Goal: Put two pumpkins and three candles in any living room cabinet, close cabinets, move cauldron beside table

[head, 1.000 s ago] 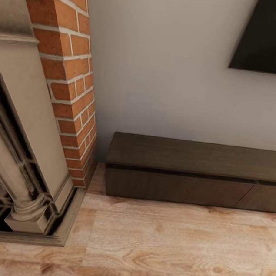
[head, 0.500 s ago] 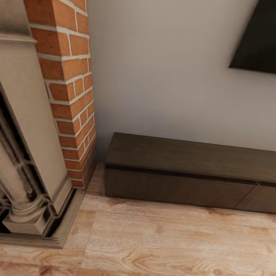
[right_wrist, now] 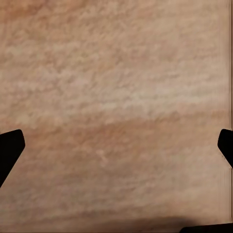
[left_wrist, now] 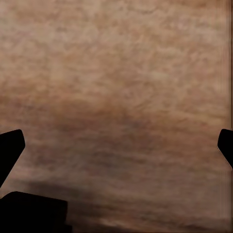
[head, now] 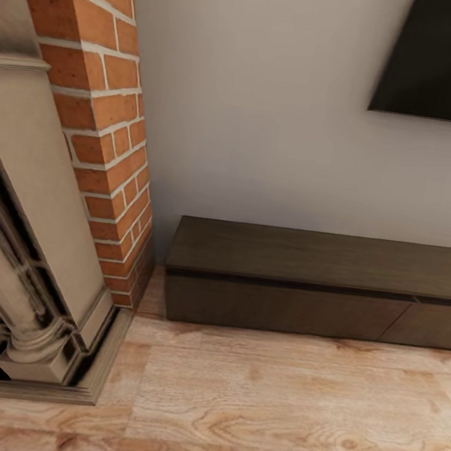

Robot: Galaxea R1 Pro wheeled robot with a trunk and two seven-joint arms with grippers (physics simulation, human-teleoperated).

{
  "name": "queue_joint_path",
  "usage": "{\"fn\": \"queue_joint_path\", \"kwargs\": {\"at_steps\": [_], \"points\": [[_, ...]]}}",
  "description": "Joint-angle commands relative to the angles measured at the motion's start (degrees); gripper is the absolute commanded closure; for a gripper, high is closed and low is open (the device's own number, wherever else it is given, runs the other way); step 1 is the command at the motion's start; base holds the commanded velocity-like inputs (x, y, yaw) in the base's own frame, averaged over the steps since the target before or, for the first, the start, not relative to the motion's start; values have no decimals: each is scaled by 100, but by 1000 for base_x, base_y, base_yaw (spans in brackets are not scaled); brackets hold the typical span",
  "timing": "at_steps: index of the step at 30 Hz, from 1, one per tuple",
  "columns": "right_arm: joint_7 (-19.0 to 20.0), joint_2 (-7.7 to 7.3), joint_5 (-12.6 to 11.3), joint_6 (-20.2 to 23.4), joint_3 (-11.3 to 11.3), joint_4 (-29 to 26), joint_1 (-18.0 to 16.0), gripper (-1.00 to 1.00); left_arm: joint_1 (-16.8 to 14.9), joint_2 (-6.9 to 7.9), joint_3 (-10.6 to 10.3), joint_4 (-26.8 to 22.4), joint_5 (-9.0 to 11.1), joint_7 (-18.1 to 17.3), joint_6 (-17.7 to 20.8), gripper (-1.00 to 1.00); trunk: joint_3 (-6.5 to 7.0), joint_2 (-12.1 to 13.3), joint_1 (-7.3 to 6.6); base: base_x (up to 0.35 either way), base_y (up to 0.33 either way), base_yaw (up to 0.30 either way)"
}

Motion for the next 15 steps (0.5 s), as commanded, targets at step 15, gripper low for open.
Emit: {"fn": "queue_joint_path", "kwargs": {"at_steps": [15], "points": [[-9,4,-50,-24,48,13,-5,-100,-1,-4,42,-4,-60,17,7,-100,-4,-2,-1,0,-9,0]]}}
